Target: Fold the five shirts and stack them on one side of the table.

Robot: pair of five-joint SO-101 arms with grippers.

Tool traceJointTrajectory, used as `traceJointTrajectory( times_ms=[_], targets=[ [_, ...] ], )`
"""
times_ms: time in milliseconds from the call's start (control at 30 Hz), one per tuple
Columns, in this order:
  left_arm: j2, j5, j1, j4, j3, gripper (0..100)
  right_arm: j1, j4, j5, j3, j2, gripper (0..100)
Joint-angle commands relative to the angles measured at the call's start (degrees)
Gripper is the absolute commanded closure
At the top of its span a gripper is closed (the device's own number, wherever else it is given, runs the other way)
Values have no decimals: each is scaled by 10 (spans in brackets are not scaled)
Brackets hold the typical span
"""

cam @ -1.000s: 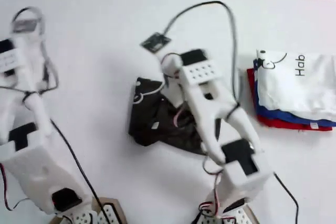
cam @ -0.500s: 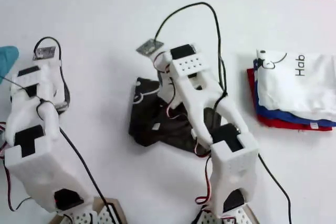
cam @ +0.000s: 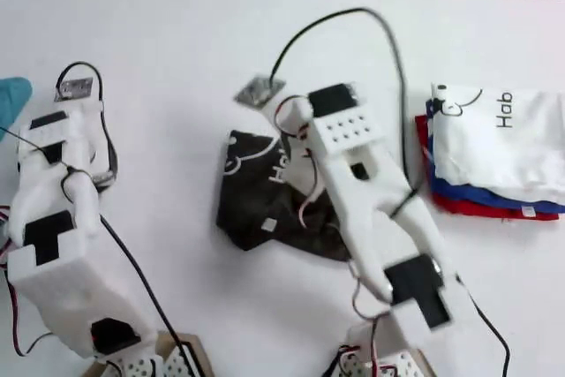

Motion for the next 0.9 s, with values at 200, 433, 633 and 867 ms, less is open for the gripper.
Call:
traceJointTrajectory(
  times_ms=[200, 433, 633, 867],
  targets=[
    [-7, 4, 28, -19, -3, 975, 7, -160, -47, 5, 105, 978],
    [-7, 4, 28, -19, -3, 975, 7, -167, -45, 9, 145, 978],
    [-7, 4, 28, -19, -4, 975, 7, -129, -25, 41, 144, 977],
    [-7, 4, 28, -19, -4, 975, 12, -152, -1, 209, 70, 977]
  ],
)
